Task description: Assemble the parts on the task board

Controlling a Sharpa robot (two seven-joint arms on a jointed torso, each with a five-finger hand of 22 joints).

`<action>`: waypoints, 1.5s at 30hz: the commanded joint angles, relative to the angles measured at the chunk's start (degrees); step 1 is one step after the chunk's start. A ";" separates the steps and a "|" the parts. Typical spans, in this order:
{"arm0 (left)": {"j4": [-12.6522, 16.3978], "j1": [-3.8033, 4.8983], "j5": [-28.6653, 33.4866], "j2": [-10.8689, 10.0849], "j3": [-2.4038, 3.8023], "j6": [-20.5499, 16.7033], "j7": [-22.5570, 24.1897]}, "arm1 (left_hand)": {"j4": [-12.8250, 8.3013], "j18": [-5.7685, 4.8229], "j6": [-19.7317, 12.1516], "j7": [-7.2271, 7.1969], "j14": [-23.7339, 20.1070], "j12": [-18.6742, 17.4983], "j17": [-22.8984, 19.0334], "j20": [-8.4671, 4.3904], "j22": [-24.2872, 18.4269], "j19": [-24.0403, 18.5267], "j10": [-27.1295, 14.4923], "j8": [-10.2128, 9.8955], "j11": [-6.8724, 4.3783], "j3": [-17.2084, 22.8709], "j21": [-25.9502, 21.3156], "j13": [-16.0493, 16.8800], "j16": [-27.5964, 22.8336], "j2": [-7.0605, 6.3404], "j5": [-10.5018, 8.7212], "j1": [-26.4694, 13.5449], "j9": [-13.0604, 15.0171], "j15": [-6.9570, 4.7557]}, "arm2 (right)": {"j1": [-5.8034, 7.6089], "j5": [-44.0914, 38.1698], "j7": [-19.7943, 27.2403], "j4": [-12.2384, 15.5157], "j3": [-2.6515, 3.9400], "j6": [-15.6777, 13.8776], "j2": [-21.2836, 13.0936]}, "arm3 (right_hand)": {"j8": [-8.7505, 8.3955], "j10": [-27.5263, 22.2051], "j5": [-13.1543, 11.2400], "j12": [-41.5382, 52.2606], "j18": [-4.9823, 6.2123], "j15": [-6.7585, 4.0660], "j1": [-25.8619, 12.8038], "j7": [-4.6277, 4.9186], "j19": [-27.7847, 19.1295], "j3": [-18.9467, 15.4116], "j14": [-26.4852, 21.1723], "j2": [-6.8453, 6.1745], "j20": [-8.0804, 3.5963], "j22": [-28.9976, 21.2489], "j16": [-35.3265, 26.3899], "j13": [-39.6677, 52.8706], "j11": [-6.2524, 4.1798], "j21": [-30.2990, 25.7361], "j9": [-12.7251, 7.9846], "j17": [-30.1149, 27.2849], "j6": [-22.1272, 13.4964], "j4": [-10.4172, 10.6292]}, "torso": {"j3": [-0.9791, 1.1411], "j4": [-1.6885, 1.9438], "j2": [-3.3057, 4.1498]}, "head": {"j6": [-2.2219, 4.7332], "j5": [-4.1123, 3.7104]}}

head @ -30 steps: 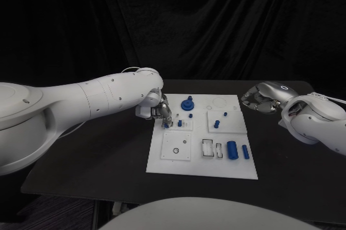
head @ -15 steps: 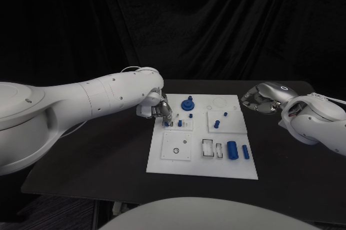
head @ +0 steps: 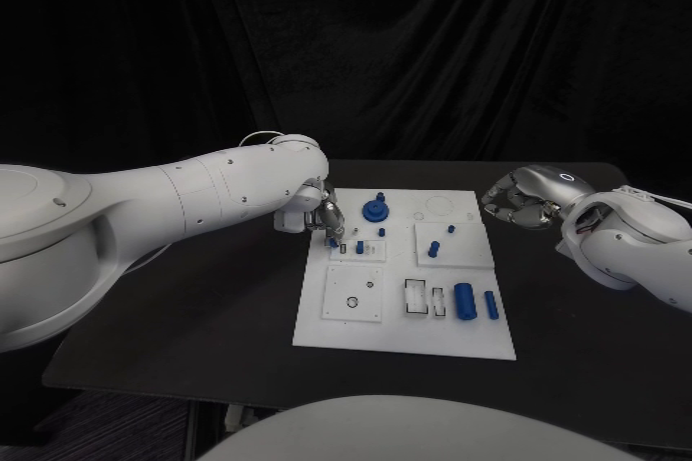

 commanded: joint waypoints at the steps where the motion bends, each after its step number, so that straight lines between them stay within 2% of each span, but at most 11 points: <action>1: -0.03 -0.12 -1.24 0.18 0.00 -1.28 1.57 | 0.05 0.80 -0.25 -0.08 5.95 0.15 15.07 0.14 11.21 0.16 6.00 -0.34 0.32 -0.34 0.33 14.97 0.15 0.65 -0.15 -0.03 -0.08 0.37 | -0.15 -0.13 -1.24 0.12 0.04 0.73 -0.03 | -0.26 1.28 0.26 -0.30 0.93 0.31 0.10 0.19 0.09 0.37 4.32 -0.49 0.27 11.48 -0.25 11.00 0.46 -0.20 -0.06 11.78 0.18 -0.06 | 0.00 -0.02 0.01 | -0.01 -0.01; 12: -0.05 -0.31 -1.33 0.24 0.00 -1.96 1.89 | 1.19 0.81 -0.38 0.07 5.95 0.15 15.07 0.27 11.20 0.17 6.00 -0.61 0.47 -1.76 0.38 14.97 0.15 1.13 -0.90 -0.78 -0.24 0.50 | -0.15 -0.13 -1.48 0.09 0.04 1.08 -0.01 | -0.28 1.26 0.25 -0.31 0.94 0.31 0.07 0.21 0.07 0.38 4.31 -0.49 0.28 11.47 -0.26 10.98 0.48 -0.23 -0.07 11.76 0.14 -0.05 | 0.02 -0.02 -0.03 | -0.01 -0.02; 21: -0.10 -0.47 -1.33 0.27 0.00 -2.76 1.84 | 1.68 0.81 -0.47 0.12 5.95 0.15 15.07 0.32 11.19 0.15 6.00 -0.74 0.52 -2.26 0.37 14.97 0.15 1.45 -1.11 -0.98 -0.31 0.54 | -0.15 -0.13 -1.48 0.04 0.04 1.10 0.10 | -0.28 1.26 0.25 -0.31 0.94 0.31 0.07 0.21 0.07 0.38 4.31 -0.49 0.28 11.47 -0.26 10.98 0.48 -0.23 -0.07 11.76 0.14 -0.05 | -0.05 -0.13 -0.07 | -0.01 0.09; 33: -0.68 -0.75 -1.33 0.55 0.00 -3.31 2.00 | 1.71 0.83 -0.53 0.10 5.95 0.15 15.07 0.33 11.17 0.11 6.00 -0.78 0.52 -2.29 0.31 14.97 0.15 1.61 -1.13 -0.88 -0.32 0.56 | -0.18 -0.13 -1.47 0.01 0.04 1.28 0.20 | -0.25 1.18 0.22 -0.38 0.98 0.36 0.04 0.22 -0.05 0.46 4.24 -0.49 0.30 11.40 -0.41 10.91 0.55 -0.45 -0.06 11.63 0.17 -0.07 | 0.03 -0.07 -0.06 | -0.01 -0.07; 45: -0.90 -0.83 -1.33 0.61 0.00 -3.83 2.02 | 1.40 0.86 -0.71 0.07 5.95 0.15 15.07 0.36 11.13 0.02 6.00 -0.86 0.50 -2.33 0.20 14.97 0.15 1.84 -0.66 -0.29 -0.29 0.57 | -0.28 -0.12 -1.50 -0.02 0.04 1.40 0.25 | -0.17 1.13 0.21 -0.42 0.99 0.38 0.05 0.21 -0.07 0.49 4.23 -0.49 0.32 11.39 -0.44 10.87 0.58 -0.49 -0.03 11.60 0.29 -0.10 | -0.03 -0.13 0.08 | -0.01 0.00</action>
